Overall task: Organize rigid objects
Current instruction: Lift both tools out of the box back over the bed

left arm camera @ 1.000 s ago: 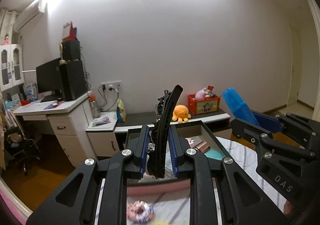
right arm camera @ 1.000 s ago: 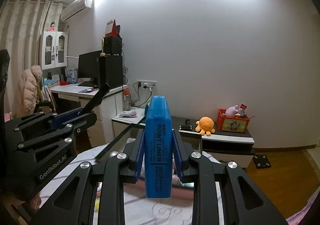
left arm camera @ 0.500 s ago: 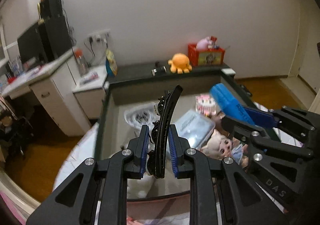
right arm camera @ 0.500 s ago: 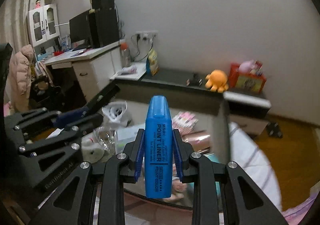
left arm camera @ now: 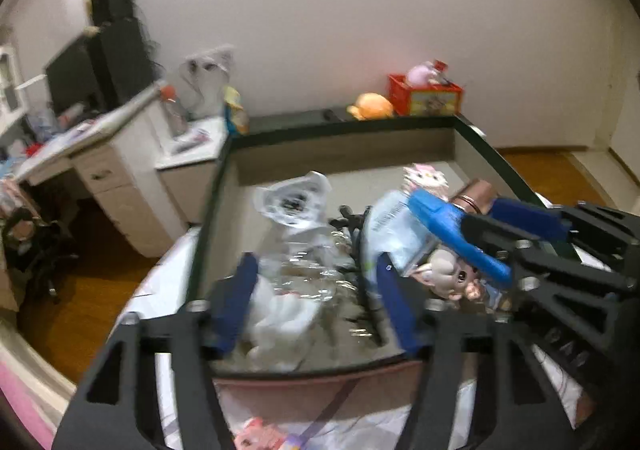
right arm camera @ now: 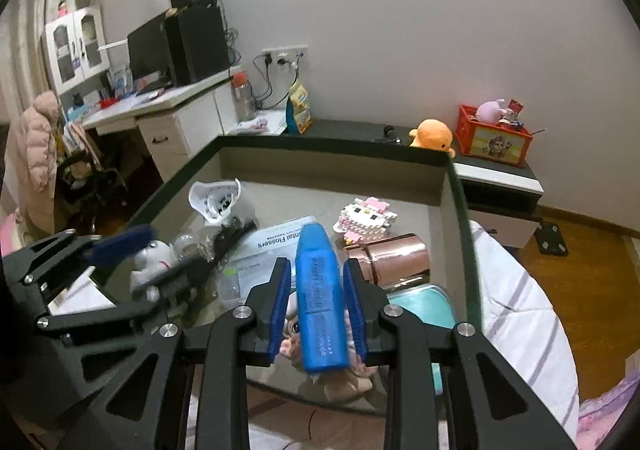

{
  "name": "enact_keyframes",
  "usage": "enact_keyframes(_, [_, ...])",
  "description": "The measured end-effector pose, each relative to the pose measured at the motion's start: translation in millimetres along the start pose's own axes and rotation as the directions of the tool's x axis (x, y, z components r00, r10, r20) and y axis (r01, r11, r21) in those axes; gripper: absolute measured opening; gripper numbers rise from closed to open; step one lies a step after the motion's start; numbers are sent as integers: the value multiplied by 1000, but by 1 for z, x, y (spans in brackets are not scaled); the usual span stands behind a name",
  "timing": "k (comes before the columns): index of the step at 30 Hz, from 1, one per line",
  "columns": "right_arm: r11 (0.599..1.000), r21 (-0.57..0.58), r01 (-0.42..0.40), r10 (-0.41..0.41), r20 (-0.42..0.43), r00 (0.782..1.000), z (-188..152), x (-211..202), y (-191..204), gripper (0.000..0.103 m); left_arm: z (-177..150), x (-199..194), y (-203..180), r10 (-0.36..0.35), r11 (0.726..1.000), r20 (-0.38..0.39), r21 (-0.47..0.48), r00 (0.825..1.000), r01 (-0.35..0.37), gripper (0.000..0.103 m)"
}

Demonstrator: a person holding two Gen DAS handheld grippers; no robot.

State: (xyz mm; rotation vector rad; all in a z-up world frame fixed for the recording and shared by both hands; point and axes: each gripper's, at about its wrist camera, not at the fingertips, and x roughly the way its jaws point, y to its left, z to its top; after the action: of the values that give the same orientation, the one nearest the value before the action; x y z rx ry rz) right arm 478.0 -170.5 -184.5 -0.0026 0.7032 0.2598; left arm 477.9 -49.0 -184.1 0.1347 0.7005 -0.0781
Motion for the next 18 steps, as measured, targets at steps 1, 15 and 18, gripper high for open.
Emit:
enact_keyframes(1, [1000,9,12,-12,12,1000,0,-7,-1,45,-1,-7,2,6,1000,15,1,1000,-6,68])
enact_keyframes(15, [996,0,89,-84,321,943,-28,-168,28,103,-41,-178,34,23,997,318,-81,948,3,103])
enact_keyframes(18, [993,-6,116,-106,352,930,-45,-198,37,103,-57,-211,39,33,994,348,-109,937,6,103])
